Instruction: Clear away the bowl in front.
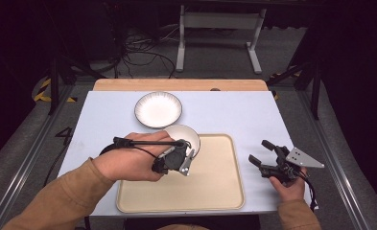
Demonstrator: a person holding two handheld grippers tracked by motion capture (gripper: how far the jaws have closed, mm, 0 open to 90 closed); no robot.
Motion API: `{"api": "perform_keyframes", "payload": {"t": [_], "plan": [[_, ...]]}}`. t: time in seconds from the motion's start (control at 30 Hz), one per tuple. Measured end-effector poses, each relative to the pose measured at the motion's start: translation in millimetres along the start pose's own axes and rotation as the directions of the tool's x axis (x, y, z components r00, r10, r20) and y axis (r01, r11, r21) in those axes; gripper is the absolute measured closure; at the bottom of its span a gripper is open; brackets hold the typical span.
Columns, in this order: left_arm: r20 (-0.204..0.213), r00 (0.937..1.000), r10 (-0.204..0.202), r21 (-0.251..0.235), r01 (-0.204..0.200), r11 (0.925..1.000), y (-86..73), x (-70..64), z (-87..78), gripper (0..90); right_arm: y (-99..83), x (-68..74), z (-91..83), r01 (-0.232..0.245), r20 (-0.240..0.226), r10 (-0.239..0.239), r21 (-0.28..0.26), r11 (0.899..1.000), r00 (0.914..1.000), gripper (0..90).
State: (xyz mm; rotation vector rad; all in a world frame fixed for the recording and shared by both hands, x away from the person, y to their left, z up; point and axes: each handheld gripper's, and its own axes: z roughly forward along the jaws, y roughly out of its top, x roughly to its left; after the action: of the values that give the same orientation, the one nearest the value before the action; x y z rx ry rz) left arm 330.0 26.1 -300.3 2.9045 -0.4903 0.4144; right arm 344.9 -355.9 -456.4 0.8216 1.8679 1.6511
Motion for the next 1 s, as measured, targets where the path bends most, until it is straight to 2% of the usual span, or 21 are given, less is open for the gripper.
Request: {"api": "perform_keyframes", "payload": {"t": [0.33,0.8,1.0], "plan": [[0.040,0.9991,0.009,-0.017,-0.008,0.9998,5.4,-3.9,20.3,82.7,0.0,0.1,-0.1,0.000,0.001,0.000,-0.001,1.000,1.0000,18.6],[0.088,0.9961,0.014,-0.011,-0.013,0.9999,7.8,-5.2,48.4,82.7,0.0,0.0,-0.2,0.001,0.001,-0.001,-0.001,1.000,1.0000,18.6],[0.106,0.9943,0.004,-0.005,-0.003,1.0000,7.7,-4.6,58.8,82.8,-0.1,0.0,-0.3,0.000,0.001,0.000,-0.001,1.000,1.0000,18.6]]}}
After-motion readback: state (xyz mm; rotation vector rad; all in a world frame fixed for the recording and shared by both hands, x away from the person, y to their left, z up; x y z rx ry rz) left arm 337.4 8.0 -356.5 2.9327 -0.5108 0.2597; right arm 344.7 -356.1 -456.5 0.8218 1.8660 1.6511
